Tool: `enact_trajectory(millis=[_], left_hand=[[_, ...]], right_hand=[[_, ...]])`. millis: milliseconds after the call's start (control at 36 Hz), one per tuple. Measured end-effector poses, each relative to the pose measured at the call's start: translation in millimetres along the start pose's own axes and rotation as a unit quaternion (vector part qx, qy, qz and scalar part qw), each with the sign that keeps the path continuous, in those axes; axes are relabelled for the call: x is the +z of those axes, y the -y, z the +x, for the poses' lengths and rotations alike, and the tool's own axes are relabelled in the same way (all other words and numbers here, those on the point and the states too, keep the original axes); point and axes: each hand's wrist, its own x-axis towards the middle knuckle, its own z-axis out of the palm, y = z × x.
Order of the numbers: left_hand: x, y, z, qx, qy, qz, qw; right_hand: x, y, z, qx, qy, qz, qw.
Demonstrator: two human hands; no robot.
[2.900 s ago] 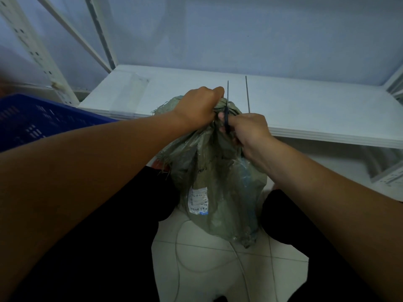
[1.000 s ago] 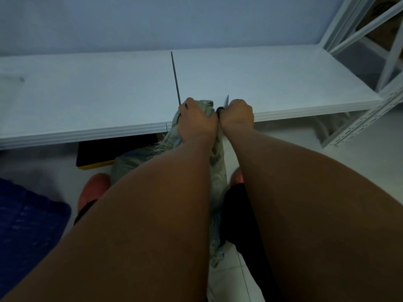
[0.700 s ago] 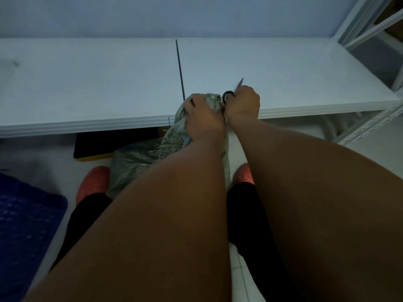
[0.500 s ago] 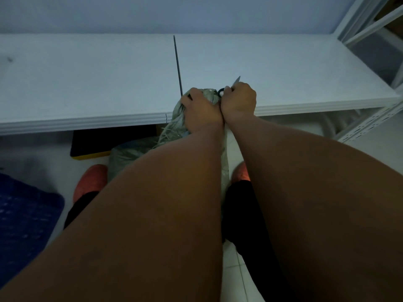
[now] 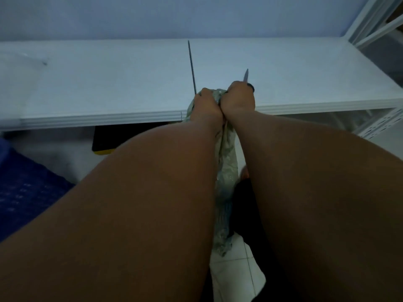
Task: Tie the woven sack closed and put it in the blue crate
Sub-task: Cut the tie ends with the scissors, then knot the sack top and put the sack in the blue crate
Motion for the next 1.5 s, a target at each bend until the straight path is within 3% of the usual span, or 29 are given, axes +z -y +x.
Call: enact_trajectory(millis=[167,306,472,694,806,944,1056,1167,1333,1444,1500], left_hand=[[-52.9,12.4,-23.0,0.042,0.071,0.070,0.994],[-93.4,7.1,-43.7,0.063,0.036,0.116,0.991],[-128.8,-23.6,-69.8,0.122,0.002,0.172,0.978],[-187.4,-22.1,-95.5,0.209,-0.020,0.351,0.913],[-219.9,-18.9,-101.4,0.267,-0.052,0.416,0.867],[-262.2,-15.1,-113.6,0.290,-0.139,0.464,0.825],[-287.1,-0.8,-116.2,0.310,-0.258,0.452,0.796],[-295.1,10.4,-112.2,0.302,-0.295,0.408,0.810],[-287.8,5.2,-112.8,0.278,-0.223,0.449,0.819],[-282.4,3.7,-105.8,0.268,-0.208,0.435,0.834],[-278.2,2.4,-102.4,0.235,-0.217,0.396,0.861]], right_hand=[[-2.2,17.1,-46.6,-0.045,0.050,-0.036,0.997],[-28.1,30.5,-73.5,-0.109,0.180,-0.149,0.966],[-62.9,62.7,-92.0,-0.173,0.172,-0.177,0.954],[-64.0,102.0,-132.1,-0.230,0.158,-0.157,0.947],[-70.1,122.5,-152.1,-0.224,0.136,-0.086,0.961],[-78.5,150.3,-178.9,-0.239,0.099,-0.018,0.966],[-78.7,163.5,-191.0,-0.226,0.101,0.041,0.968],[-79.3,170.4,-198.1,-0.190,0.134,0.101,0.967],[-83.8,171.0,-198.2,-0.123,0.235,0.148,0.953],[-82.2,164.1,-195.2,-0.096,0.235,0.169,0.952],[-79.7,160.2,-195.5,-0.087,0.222,0.185,0.953]])
